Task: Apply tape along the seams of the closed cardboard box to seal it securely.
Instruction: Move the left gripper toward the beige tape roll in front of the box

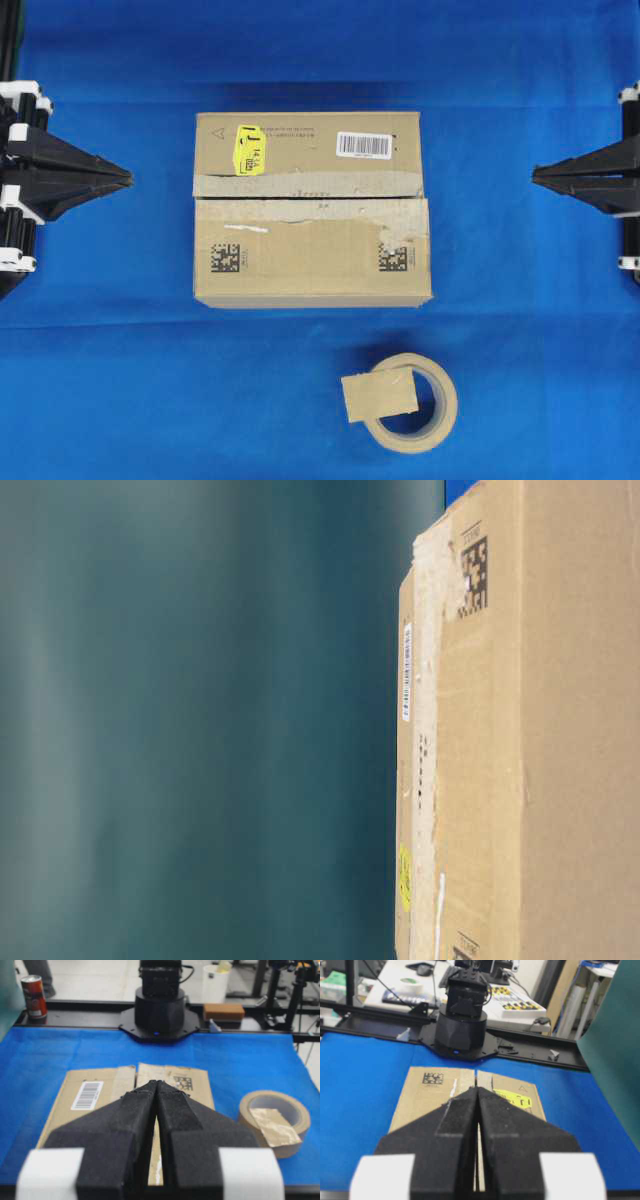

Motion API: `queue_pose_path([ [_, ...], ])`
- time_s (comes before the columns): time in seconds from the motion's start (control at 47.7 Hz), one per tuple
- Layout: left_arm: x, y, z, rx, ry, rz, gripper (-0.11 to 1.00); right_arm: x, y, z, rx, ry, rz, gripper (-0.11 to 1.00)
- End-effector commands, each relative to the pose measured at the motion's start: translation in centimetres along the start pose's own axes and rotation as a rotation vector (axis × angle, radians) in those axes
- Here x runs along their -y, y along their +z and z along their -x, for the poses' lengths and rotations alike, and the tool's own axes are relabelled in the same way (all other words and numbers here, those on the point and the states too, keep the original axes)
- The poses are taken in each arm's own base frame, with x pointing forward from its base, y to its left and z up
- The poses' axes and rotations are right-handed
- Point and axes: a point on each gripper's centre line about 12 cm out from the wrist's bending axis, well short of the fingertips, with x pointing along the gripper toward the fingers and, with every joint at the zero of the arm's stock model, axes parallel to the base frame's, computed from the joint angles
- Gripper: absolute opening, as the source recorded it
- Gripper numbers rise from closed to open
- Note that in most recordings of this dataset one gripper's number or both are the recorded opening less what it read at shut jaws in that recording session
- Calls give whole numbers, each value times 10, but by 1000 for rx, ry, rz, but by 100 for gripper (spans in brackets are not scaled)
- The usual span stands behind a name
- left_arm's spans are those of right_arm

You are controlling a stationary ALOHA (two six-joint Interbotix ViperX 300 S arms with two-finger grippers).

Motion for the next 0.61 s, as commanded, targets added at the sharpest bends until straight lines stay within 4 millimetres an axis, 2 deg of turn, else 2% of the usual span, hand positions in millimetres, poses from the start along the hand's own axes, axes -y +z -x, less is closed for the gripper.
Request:
queue_pose_path([
  [0.0,3,7,-4,15,-12,-25,0,0,13,-3,37,-1,-4,0],
  [0.126,9,8,-6,31,-40,-85,0,0,13,-4,35,-2,-9,0],
  [0.315,35,4,-15,68,-152,-251,0,2,13,-4,37,-9,-16,0],
  [0.378,44,-3,-19,59,-189,-358,0,2,13,-4,38,-10,-20,0],
  [0.587,70,-19,-33,29,-295,-474,0,3,15,-4,49,-17,-26,0],
])
